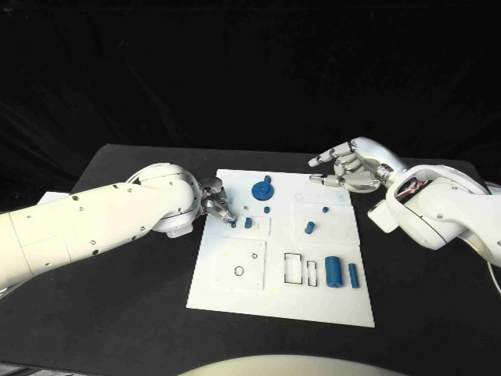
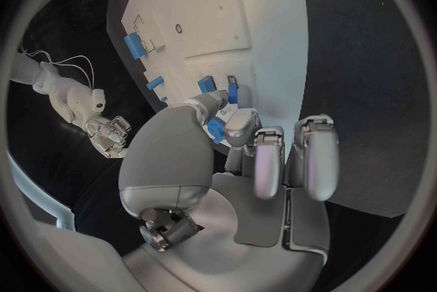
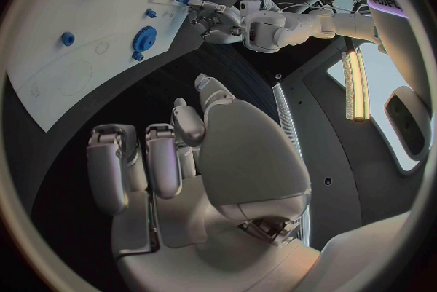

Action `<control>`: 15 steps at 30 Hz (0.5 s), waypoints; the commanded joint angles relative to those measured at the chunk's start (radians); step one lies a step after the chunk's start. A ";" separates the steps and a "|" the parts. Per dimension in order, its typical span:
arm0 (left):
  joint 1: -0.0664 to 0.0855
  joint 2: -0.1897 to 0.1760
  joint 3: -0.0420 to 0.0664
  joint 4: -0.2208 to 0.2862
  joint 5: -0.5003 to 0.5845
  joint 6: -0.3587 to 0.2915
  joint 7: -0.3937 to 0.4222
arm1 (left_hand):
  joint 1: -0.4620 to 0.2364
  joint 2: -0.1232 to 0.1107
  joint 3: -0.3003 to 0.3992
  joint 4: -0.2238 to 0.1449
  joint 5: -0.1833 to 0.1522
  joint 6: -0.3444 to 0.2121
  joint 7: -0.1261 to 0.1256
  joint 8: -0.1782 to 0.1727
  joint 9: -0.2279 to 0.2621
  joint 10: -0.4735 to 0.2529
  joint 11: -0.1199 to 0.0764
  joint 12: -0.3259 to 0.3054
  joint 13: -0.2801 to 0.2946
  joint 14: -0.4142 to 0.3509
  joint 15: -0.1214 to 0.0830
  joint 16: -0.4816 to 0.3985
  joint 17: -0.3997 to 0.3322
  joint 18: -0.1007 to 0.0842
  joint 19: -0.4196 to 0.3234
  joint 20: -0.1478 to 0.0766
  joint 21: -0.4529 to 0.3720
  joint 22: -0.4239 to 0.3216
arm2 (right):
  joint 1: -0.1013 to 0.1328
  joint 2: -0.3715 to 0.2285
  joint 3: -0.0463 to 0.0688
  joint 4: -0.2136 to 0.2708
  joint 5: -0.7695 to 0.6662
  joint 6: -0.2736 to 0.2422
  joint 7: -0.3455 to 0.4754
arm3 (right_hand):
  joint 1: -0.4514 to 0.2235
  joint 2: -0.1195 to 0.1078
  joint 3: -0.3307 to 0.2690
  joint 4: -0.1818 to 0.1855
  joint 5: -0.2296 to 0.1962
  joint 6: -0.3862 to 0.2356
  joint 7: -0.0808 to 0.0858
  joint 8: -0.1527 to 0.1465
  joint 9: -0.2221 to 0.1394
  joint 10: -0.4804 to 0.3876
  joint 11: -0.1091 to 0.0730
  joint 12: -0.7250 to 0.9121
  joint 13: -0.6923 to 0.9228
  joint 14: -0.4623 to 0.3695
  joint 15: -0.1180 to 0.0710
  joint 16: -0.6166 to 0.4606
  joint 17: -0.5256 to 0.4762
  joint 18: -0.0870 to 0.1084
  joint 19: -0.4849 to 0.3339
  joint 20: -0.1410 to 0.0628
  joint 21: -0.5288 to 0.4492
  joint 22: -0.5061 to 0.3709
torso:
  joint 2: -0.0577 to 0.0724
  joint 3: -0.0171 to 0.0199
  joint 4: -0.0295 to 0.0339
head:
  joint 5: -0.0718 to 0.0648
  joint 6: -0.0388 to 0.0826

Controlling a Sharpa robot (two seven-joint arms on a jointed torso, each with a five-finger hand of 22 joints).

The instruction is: Assemble the parts on the task board

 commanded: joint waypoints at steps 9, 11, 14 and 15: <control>-0.003 0.004 -0.002 0.000 -0.006 0.058 -0.005 | 0.000 0.006 0.141 -0.135 0.007 0.020 -0.012 0.005 0.001 0.006 0.000 0.004 -0.001 0.106 -0.004 0.003 0.263 -0.012 0.065 -0.006 0.004 0.209 | -0.001 0.000 0.000 0.001 -0.003 0.012 0.005 | 0.004 0.003 -0.004 0.000 0.004 0.008 -0.002 -0.002 -0.001 -0.003 -0.001 -0.003 -0.001 0.063 -0.007 -0.002 0.082 0.015 -0.004 -0.001 -0.004 0.127 | 0.000 0.0002 -0.0013 | 0.001 -0.004; -0.003 0.003 -0.002 0.001 -0.004 0.061 0.000 | -0.002 0.004 0.144 -0.137 0.010 0.022 -0.013 0.005 0.000 0.006 0.000 0.003 -0.002 0.106 -0.005 0.003 0.263 -0.013 0.066 -0.007 0.005 0.210 | -0.001 0.000 0.000 0.001 -0.003 0.012 0.005 | 0.004 0.003 -0.004 0.000 0.004 0.008 -0.002 -0.002 -0.001 -0.003 -0.001 -0.003 -0.001 0.063 -0.007 -0.002 0.082 0.015 -0.004 -0.001 -0.004 0.127 | 0.000 0.0003 -0.0011 | 0.000 -0.003; -0.004 0.003 -0.002 0.002 -0.002 0.062 0.003 | -0.005 0.001 0.148 -0.141 0.019 0.025 -0.013 0.005 -0.001 0.007 -0.001 0.003 -0.003 0.106 -0.006 0.003 0.263 -0.013 0.066 -0.007 0.005 0.211 | -0.001 0.000 0.000 0.001 -0.003 0.012 0.005 | 0.004 0.003 -0.004 0.000 0.004 0.008 -0.002 -0.002 -0.001 -0.003 -0.001 -0.003 -0.001 0.063 -0.007 -0.002 0.082 0.015 -0.004 -0.001 -0.004 0.127 | 0.000 0.0000 -0.0004 | -0.001 -0.004; -0.004 0.003 -0.002 0.002 -0.001 0.062 0.004 | -0.005 0.001 0.148 -0.141 0.019 0.025 -0.013 0.005 -0.001 0.007 -0.001 0.003 -0.003 0.106 -0.006 0.003 0.263 -0.013 0.066 -0.007 0.005 0.211 | -0.001 0.000 0.000 0.001 -0.002 0.012 0.005 | 0.004 0.003 -0.004 0.000 0.004 0.008 -0.002 -0.002 -0.001 -0.003 -0.001 -0.003 -0.001 0.063 -0.007 -0.002 0.082 0.015 -0.004 -0.001 -0.004 0.127 | 0.000 -0.0001 -0.0004 | -0.001 -0.003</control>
